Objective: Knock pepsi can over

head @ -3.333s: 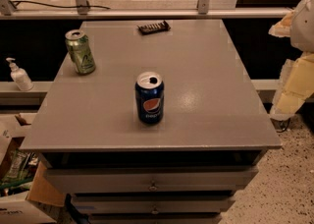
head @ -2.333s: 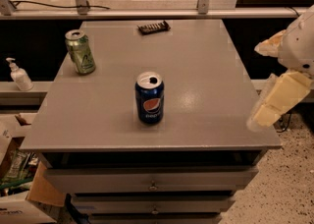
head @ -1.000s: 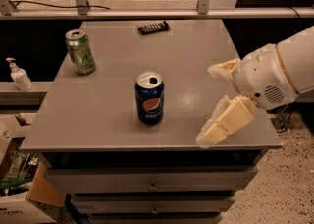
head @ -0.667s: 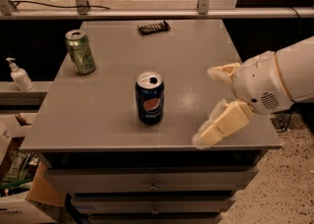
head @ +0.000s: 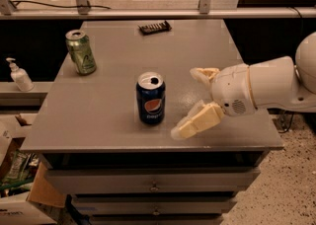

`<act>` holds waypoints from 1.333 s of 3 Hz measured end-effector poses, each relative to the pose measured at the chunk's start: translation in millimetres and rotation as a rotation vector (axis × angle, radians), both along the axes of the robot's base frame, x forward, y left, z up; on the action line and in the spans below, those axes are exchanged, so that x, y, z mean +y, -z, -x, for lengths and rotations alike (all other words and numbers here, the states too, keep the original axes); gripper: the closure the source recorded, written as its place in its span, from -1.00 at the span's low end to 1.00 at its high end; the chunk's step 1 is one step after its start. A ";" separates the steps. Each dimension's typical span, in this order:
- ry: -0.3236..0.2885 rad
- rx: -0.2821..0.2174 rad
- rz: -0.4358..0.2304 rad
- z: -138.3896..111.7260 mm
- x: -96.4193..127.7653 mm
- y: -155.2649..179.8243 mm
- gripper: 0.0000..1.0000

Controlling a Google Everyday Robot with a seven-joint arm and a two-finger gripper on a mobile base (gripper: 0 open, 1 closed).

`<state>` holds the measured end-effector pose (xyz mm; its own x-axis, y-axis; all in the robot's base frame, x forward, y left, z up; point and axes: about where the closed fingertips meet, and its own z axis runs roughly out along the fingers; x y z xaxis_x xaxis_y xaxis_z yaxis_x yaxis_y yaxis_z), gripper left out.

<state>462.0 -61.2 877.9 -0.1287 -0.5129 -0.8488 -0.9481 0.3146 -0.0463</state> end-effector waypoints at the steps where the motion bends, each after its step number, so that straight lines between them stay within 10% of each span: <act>1: -0.015 -0.023 -0.094 -26.5 19.9 11.6 -1.00; 2: -0.027 -0.034 -0.173 -43.7 39.6 17.7 -1.00; 4: -0.044 -0.027 -0.259 -58.9 60.5 16.6 -0.17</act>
Offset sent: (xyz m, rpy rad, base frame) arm 0.0665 0.0594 -0.0259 0.2741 -0.0452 0.0337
